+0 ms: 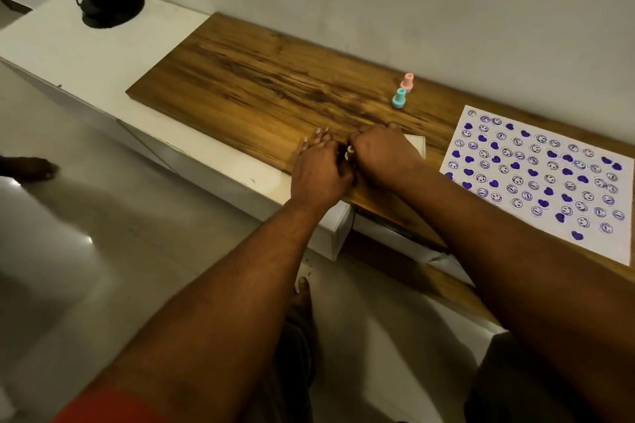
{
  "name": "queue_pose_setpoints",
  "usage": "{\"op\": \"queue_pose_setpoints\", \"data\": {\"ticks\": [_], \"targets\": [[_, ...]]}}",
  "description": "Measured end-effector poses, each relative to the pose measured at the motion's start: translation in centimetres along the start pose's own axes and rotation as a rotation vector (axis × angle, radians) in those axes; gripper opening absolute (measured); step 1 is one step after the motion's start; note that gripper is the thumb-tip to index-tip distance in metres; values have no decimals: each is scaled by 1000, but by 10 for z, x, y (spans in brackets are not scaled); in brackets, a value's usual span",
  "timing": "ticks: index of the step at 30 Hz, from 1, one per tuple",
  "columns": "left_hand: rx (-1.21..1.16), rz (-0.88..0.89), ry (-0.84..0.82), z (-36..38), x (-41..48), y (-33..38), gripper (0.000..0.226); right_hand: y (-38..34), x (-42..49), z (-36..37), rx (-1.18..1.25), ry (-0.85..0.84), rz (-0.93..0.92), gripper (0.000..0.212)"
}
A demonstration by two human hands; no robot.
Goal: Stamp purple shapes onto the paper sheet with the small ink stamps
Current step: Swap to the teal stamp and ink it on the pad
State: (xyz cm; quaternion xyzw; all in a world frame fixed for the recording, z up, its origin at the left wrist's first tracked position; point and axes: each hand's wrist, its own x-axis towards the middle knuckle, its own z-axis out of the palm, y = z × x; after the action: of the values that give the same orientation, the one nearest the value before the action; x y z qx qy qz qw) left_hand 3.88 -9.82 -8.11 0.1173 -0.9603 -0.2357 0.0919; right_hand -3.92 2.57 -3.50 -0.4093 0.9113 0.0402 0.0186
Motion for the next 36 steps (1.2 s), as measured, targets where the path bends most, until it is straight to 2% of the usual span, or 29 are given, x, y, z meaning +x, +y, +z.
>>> {"op": "queue_pose_setpoints", "data": {"ticks": [2, 5, 9, 13, 18, 22, 24, 28, 36], "targets": [[5, 3, -5, 0, 0, -1, 34, 5, -2, 0, 222, 4, 69, 24], [6, -12, 23, -1, 1, -2, 35, 18, -7, -6, 503, 95, 176, 44], [14, -57, 52, -1, 3, -3, 38, 46, -10, -15, 499, 339, 355, 37], [-7, -117, 75, -4, 7, -2, 38, 70, -7, -19, 348, 379, 461, 40], [11, -175, 86, -6, 12, -1, 40, 82, 17, -19, 144, 258, 464, 49], [12, -233, 107, -9, 17, -4, 38, 86, 38, -16, 113, 169, 455, 50], [15, -247, 110, -9, 17, -5, 39, 89, 47, -15, 105, 126, 460, 47], [2, -252, 119, -9, 17, -7, 41, 83, 54, -13, 84, 111, 405, 27], [-3, -250, 138, -12, 17, -8, 51, 35, 52, -16, 95, 77, 206, 21]]}}
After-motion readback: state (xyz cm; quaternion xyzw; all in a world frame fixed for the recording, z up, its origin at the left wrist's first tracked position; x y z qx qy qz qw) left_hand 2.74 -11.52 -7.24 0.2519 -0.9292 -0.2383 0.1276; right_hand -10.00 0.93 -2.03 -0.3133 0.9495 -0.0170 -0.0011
